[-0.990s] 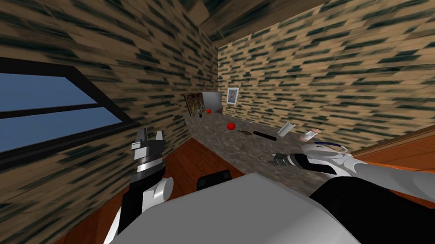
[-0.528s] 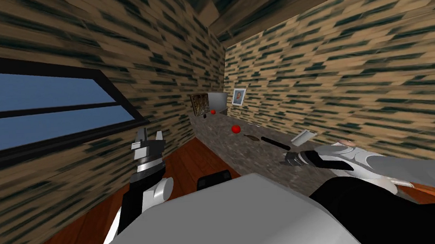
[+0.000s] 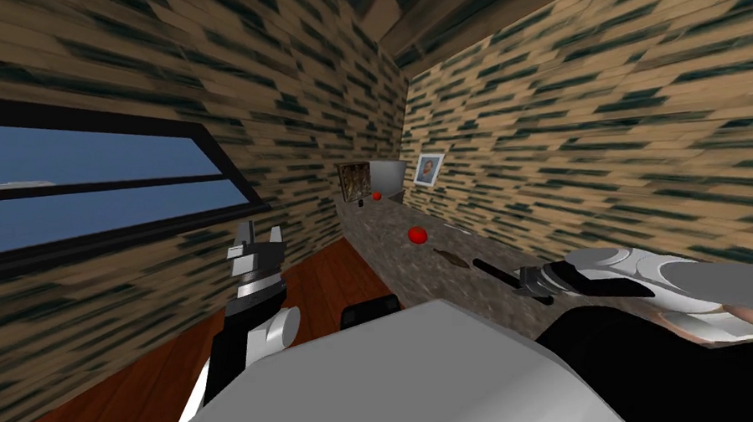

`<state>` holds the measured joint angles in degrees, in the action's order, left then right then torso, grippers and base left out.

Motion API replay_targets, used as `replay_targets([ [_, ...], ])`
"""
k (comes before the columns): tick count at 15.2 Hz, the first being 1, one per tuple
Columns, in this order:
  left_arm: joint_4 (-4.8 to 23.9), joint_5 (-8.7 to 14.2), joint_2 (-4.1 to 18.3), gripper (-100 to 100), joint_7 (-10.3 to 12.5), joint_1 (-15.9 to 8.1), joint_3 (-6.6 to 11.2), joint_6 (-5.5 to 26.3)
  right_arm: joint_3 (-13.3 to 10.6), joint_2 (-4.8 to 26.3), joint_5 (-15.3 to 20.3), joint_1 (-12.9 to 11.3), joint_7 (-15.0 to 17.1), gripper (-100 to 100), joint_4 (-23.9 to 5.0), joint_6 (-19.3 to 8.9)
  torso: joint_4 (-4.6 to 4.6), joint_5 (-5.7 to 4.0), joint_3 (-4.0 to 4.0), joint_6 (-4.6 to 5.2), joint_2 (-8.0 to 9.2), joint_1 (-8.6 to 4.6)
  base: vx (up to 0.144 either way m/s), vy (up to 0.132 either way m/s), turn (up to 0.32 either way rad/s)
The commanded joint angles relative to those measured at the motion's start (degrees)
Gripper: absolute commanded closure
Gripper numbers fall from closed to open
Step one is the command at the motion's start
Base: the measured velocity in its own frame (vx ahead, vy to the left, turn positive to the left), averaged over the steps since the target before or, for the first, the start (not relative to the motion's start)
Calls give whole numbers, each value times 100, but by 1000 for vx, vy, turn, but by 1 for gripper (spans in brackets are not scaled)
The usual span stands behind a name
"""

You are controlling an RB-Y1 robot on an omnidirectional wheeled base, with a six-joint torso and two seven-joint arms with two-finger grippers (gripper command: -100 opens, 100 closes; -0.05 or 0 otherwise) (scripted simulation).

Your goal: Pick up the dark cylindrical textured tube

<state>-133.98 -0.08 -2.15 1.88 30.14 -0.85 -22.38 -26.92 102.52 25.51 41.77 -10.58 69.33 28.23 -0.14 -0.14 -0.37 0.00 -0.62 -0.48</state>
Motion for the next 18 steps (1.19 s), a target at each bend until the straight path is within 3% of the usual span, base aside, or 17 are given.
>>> replay_targets([
  [1,0,0,0,0,0,0,0,0,-43,26,-81,174,-134,-100,-23,19,0,0,0,0,0,0,79,-65,63],
  [3,0,0,0,0,0,-1,-1,0,-225,-18,-26,278,-148,-100,-22,80,4,6,9,-5,14,16,101,-109,215],
  [4,0,0,0,0,0,-1,-1,0,-162,32,-2,176,-73,-100,-1,37,4,5,8,-5,11,10,72,-79,85],
  [8,0,0,-1,0,0,-2,-2,0,-223,-390,128,115,-176,-100,-167,-107,13,13,32,1,54,53,1,-12,73],
  [9,0,0,-1,0,0,-2,-2,0,-220,-273,100,133,-133,-100,-88,-86,15,14,36,2,60,59,-7,0,23],
  [10,0,0,-2,0,0,-2,-2,0,-226,-291,110,127,-130,100,-86,-110,16,17,37,2,62,61,0,0,0],
  [14,0,0,-2,0,0,-2,-2,0,-225,-290,108,128,-129,100,-86,-111,15,16,36,1,60,60,0,0,0],
  [17,0,0,-2,0,0,-1,-1,0,-184,23,25,163,-56,100,-27,77,15,22,36,6,61,68,0,11,-92],
  [18,0,0,-2,0,0,-1,-2,0,-202,-76,74,121,-74,100,-83,41,15,23,36,5,60,70,1,7,-26],
])
